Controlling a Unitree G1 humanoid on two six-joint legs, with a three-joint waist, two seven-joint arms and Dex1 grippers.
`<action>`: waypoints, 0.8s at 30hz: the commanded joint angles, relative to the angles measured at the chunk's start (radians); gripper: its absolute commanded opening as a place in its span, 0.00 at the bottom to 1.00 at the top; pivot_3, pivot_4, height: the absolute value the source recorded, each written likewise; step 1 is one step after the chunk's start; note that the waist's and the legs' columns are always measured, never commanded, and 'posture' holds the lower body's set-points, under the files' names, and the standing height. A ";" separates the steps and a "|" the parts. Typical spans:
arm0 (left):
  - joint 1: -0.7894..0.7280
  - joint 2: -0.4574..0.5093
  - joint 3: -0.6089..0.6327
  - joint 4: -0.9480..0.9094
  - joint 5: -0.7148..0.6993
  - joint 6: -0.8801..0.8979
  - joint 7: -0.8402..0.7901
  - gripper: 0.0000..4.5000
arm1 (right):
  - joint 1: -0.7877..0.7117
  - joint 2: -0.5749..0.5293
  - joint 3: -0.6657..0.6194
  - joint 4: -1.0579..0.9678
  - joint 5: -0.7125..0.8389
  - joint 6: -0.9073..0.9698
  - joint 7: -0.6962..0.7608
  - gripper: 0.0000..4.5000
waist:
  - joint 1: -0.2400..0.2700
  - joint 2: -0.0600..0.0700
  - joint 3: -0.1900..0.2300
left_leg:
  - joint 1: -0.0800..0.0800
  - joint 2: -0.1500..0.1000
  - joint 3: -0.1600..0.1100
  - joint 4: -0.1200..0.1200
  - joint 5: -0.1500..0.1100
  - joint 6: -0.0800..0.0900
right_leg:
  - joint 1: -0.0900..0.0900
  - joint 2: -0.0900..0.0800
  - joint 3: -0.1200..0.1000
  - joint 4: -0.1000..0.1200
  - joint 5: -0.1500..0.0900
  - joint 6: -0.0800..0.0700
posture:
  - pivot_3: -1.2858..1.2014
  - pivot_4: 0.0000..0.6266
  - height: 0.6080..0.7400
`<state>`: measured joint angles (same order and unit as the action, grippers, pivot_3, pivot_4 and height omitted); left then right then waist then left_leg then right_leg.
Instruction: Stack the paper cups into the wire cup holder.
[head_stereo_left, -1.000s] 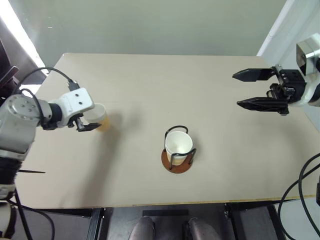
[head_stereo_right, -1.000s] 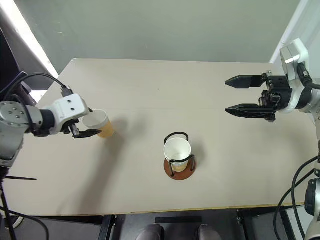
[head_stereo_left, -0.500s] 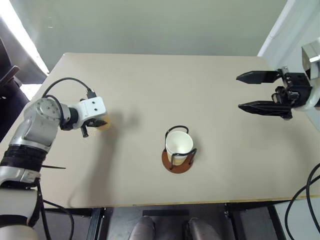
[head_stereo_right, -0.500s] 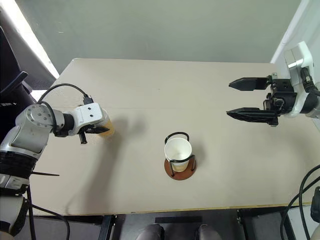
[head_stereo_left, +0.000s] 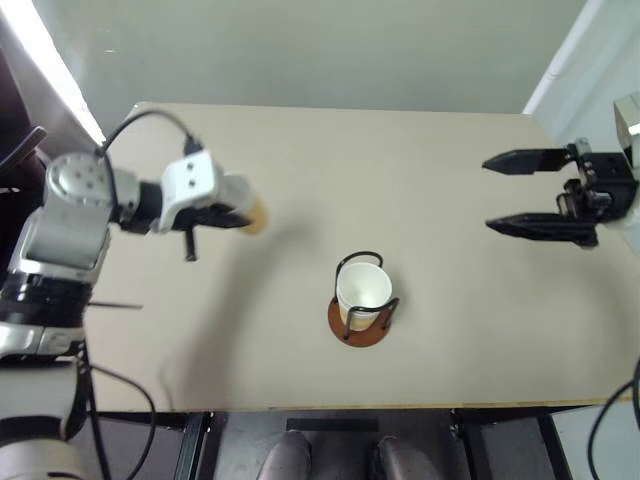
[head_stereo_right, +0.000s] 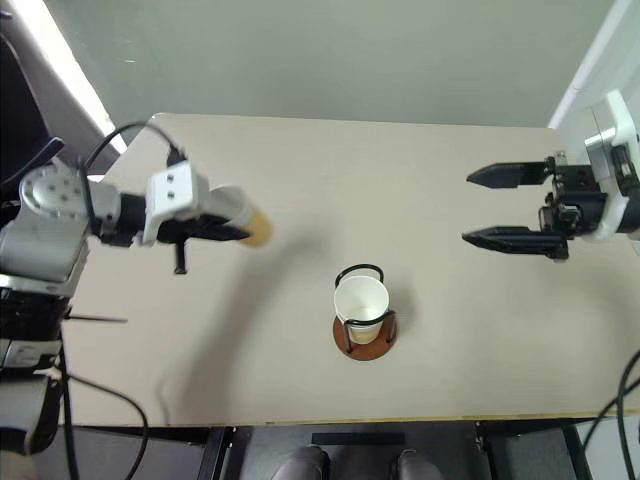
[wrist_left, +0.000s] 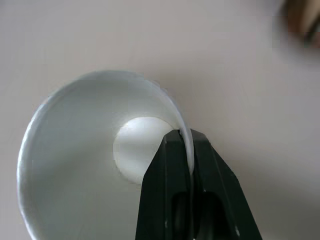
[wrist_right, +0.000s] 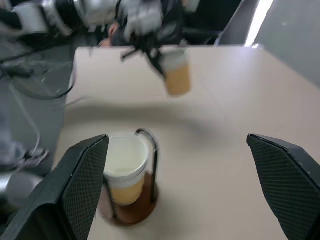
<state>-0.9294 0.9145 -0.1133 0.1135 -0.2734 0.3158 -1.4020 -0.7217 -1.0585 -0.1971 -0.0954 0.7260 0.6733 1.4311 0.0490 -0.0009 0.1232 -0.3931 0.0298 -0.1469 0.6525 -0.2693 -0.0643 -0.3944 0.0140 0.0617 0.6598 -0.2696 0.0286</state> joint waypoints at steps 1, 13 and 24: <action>-0.110 -0.073 0.013 -0.099 -0.135 0.063 -0.076 0.00 | 0.002 -0.050 -0.093 -0.072 0.066 0.023 0.002 1.00 | 0.001 0.000 0.000 | 0.000 0.000 0.000 0.001 0.000 0.001 | 0.000 0.000 0.001 0.000 0.000 0.000 | 0.52 0.24 1.00; -0.246 -0.141 -0.263 -0.068 -0.251 -0.097 -0.212 0.00 | 0.191 -0.155 -0.180 -0.285 0.085 0.051 -0.044 1.00 | -0.010 0.001 0.000 | 0.003 0.000 0.013 0.012 -0.004 0.007 | 0.003 0.000 0.009 0.000 -0.001 0.007 | 0.52 0.24 1.00; -0.332 -0.086 -0.514 0.011 -0.310 -0.304 -0.212 0.00 | 0.343 -0.193 -0.282 -0.371 0.091 0.055 -0.085 1.00 | -0.009 0.001 0.000 | 0.003 -0.003 0.015 0.015 -0.010 0.017 | 0.004 -0.001 0.021 -0.003 0.000 0.016 | 0.52 0.24 1.00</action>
<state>-1.2306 0.8333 -0.6148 0.1222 -0.5817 0.0592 -1.5741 -0.3776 -1.2320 -0.4233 -0.4446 0.8078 0.7292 1.3660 0.0397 -0.0002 0.1229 -0.3897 0.0271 -0.1312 0.6679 -0.2790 -0.0474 -0.3906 0.0132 0.0829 0.6564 -0.2698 0.0452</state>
